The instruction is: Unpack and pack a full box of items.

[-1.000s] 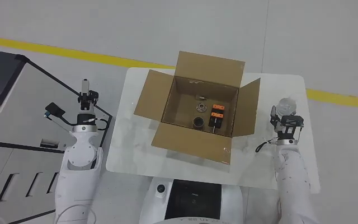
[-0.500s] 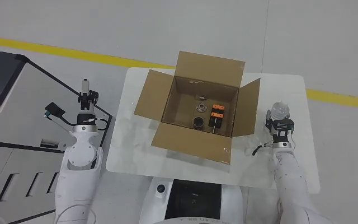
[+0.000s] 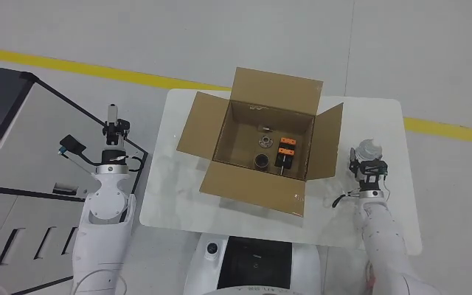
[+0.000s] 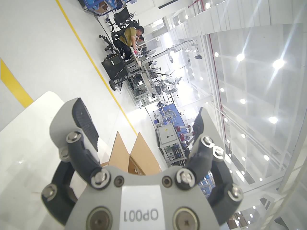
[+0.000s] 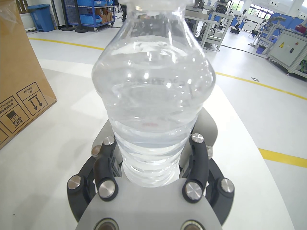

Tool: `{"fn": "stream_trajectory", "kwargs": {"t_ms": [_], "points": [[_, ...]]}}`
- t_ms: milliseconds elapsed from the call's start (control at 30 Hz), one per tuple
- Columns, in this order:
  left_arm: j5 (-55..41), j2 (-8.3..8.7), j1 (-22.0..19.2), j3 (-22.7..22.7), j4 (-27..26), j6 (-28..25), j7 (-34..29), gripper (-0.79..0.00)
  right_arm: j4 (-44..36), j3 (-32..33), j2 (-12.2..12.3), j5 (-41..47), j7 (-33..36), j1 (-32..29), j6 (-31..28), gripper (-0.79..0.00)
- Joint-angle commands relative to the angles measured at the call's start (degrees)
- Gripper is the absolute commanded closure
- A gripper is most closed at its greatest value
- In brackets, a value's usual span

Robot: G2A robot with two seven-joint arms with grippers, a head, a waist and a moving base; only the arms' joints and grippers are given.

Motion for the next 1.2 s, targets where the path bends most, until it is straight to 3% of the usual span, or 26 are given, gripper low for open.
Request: {"fn": "stream_trajectory", "kwargs": {"t_ms": [0,33,300,500,667,767,967,1167], "points": [[0.0,0.00,0.0,0.0,0.0,0.0,0.0,-0.785,-0.1,0.0,0.3,0.4,-0.5,-0.4,-0.2,-0.696],[0.0,0.00,0.0,0.0,0.0,0.0,0.0,-0.785,-0.3,-0.1,0.4,0.6,-0.7,-0.6,-0.5,-0.785],[0.0,0.00,0.0,0.0,0.0,0.0,0.0,-0.785,-6.8,1.2,2.1,3.1,-3.3,-4.7,-6.0,-0.785],[0.0,0.00,0.0,0.0,0.0,0.0,0.0,-0.785,-25.8,5.2,3.6,9.5,-0.8,-13.6,-15.9,-0.785],[0.0,0.00,0.0,0.0,0.0,0.0,0.0,-0.785,-45.9,12.0,4.8,25.2,13.4,-20.4,-33.8,-0.785],[0.0,0.00,0.0,0.0,0.0,0.0,0.0,-0.785,-55.4,14.3,5.1,34.6,22.4,-21.7,-37.1,-0.785],[0.0,0.00,0.0,0.0,0.0,0.0,0.0,-0.785,-68.3,13.1,5.6,48.3,34.3,-20.0,-38.8,-0.785],[0.0,0.00,0.0,0.0,0.0,0.0,0.0,-0.785,-71.4,2.5,6.2,57.1,51.3,-8.8,-34.0,-0.785]]}}
